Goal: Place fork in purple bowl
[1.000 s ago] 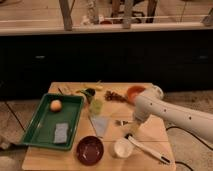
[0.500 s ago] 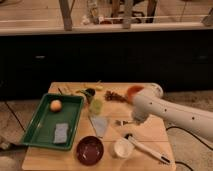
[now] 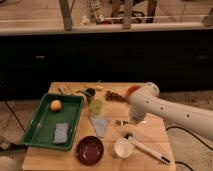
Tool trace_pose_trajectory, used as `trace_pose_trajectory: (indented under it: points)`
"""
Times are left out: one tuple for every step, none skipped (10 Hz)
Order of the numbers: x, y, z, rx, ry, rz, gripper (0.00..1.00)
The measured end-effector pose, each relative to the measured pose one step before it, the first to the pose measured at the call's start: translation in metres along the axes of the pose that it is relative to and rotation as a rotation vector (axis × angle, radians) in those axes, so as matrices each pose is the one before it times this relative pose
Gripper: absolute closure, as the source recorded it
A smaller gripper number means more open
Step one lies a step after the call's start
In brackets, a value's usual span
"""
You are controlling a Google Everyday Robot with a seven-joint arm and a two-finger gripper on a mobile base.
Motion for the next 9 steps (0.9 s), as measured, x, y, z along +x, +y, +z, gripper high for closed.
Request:
trace_pose_trajectory:
  points:
    - [-0.00255,-0.00355,0.0034,-0.00656,0.00372,-0.03956,0.55]
    - [-0.00172,-0.00221,0.0036,-0.00544,0.0023,-0.03729,0.44]
    - [-0.00132,-0.00085,0.00284,-0.00464,0.00141,-0.03147,0.34]
    - [-0.00045,-0.00063,0.00572,-0.00417,0.0057,-0.04206,0.23]
    - [-0.00086,0.0,0.0036,-0.00226,0.0026,-0.02975,0.2]
    - [0.00101,-0.00001,0.00321,-0.00041,0.00476,-0.02752,0.2]
    - [-0.00014,0.00007,0.00318,0.00083,-0.00131,-0.02666,0.2]
    - [-0.00026,-0.00055,0.00287,-0.00049,-0.00076,-0.02065,0.2]
    - [0.00065,-0.00157,0.00421,0.00054,0.00061,-0.02425,0.2]
